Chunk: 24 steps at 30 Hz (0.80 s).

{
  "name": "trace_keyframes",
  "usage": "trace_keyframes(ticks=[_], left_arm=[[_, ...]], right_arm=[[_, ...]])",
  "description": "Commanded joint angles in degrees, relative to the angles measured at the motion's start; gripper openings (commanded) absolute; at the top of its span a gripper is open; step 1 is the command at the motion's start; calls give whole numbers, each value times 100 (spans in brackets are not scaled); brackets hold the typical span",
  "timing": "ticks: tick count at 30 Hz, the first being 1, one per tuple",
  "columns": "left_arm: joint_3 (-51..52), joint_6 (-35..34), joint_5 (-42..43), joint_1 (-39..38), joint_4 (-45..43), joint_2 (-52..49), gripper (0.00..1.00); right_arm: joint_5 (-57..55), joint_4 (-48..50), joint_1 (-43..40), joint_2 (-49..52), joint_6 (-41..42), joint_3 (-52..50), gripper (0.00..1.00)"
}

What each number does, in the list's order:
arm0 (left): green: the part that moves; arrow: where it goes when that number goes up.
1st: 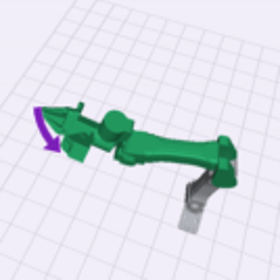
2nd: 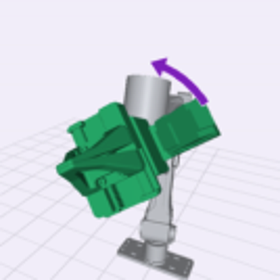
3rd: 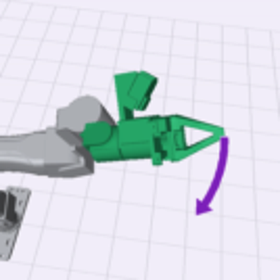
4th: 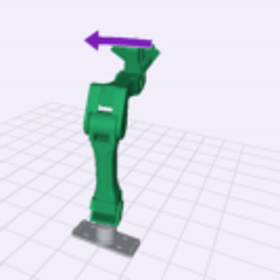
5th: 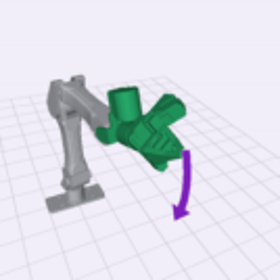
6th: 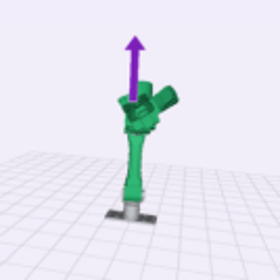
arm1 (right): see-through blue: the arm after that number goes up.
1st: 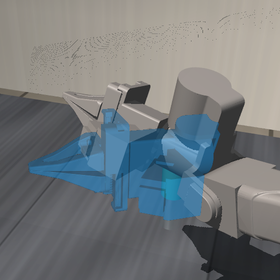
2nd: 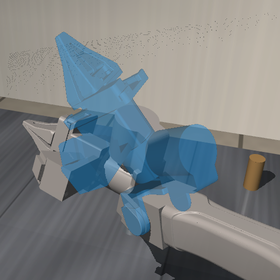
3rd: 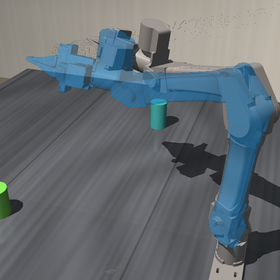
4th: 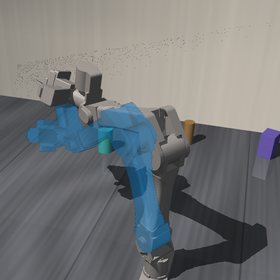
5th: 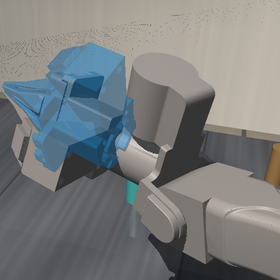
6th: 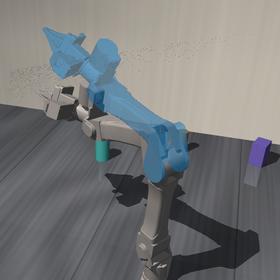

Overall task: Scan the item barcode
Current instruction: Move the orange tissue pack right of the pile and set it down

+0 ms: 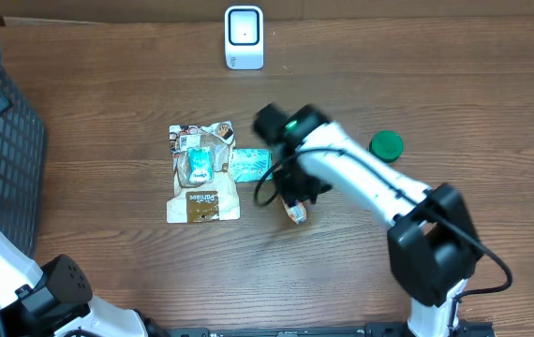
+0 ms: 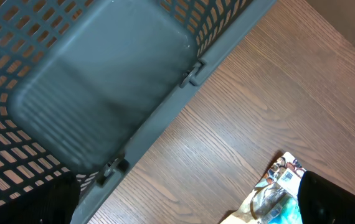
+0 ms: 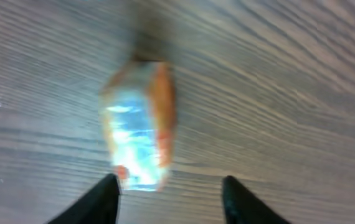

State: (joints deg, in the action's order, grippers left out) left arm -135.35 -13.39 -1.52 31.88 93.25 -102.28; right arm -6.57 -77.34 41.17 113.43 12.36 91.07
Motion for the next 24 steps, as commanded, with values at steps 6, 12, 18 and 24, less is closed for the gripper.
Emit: trace_keyframes(ticks=[6,12,18,24], left_arm=[[33,-57,4,-2,-9,28,100],[33,-57,4,-2,-9,28,99],[33,-57,4,-2,-9,28,100],[33,-57,4,-2,-9,28,100]], right_arm=[[-1440,214,879,-44,267,79,64],[-1373,732,935,-37,269,-398,63],[-1375,1075,890,-37,271,-789,58],[-1263,1523,636,-37,291,-1220,43]])
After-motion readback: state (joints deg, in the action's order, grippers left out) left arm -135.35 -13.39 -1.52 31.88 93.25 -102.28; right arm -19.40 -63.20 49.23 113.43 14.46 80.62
